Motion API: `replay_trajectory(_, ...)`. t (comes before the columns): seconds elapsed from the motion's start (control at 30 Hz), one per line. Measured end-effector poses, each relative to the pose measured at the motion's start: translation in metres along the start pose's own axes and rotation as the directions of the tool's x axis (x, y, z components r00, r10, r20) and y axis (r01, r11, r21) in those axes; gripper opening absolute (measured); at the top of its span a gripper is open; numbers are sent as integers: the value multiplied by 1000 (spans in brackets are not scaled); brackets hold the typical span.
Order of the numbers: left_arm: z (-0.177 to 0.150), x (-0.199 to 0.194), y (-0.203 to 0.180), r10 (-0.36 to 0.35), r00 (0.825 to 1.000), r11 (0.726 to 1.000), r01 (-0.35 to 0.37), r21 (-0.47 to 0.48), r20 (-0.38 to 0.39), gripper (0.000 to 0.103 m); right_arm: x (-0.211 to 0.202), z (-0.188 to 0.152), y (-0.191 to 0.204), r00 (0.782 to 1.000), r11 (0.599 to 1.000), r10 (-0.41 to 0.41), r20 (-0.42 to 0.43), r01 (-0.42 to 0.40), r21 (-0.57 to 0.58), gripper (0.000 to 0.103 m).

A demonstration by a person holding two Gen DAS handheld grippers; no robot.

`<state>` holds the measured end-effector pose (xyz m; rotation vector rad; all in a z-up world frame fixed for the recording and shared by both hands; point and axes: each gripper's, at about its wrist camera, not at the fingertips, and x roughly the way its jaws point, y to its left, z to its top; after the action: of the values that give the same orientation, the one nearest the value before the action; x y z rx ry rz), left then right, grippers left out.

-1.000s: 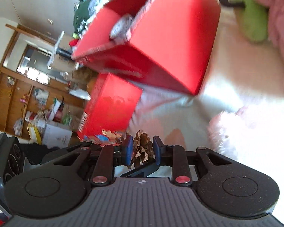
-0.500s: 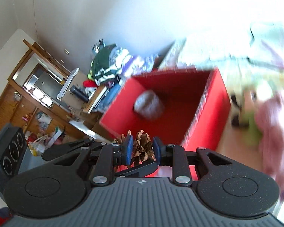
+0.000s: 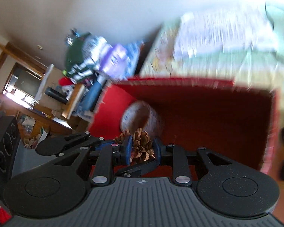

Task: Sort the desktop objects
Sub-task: 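Carry the pinecone into the red box and release it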

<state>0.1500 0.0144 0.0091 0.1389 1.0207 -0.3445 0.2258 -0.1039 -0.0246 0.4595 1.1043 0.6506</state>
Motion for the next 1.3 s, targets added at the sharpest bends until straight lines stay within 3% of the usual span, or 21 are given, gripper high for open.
replay_trajectory(0.27, -15, 35, 30, 44, 978, 998, -36, 45, -205, 51, 64, 7, -8, 985, 991, 20, -170, 2, 133, 28)
replay_trajectory(0.47, -13, 31, 40, 86, 973, 994, -70, 83, -212, 59, 88, 13, -1, 969, 992, 13, -248, 19, 126, 28)
replay_trajectory(0.6, -15, 26, 42, 68, 975, 994, -49, 95, -213, 61, 97, 12, 0, 961, 992, 39, -274, -5, 123, 28)
replay_trajectory(0.77, -20, 20, 41, 65, 979, 993, -44, 112, -192, 61, 86, 13, -5, 972, 992, 35, -231, -6, 126, 28)
replay_trajectory(0.9, -18, 7, 49, 2, 987, 998, 9, 64, -160, 61, 57, 13, -8, 988, 991, -57, -147, 74, 111, 28)
replay_trajectory(1.0, -11, 0, 58, -89, 986, 996, 89, -5, -143, 61, 32, 8, -11, 984, 979, -166, -66, 173, 110, 28)
replay_trajectory(1.13, -4, 12, 59, -251, 950, 967, 237, -96, -187, 61, 13, -6, -13, 959, 957, -284, 18, 282, 71, 28)
replay_trajectory(1.3, -6, 35, 39, -271, 922, 963, 258, -80, -277, 63, -5, -13, -12, 929, 944, -329, 170, 323, 59, 28)
